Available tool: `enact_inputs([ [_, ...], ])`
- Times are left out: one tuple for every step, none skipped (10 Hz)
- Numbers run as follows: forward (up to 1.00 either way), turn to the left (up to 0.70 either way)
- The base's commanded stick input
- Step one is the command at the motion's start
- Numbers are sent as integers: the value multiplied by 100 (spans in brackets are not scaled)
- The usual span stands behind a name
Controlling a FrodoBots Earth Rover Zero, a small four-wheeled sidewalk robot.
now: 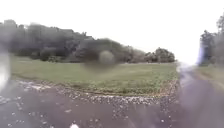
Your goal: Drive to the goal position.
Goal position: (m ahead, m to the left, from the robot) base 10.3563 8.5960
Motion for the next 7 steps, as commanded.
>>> enact_inputs([
  [0, 70],
  [0, 70],
  [0, 70],
  [0, 70],
  [0, 70],
  [0, 70],
  [0, 70],
])
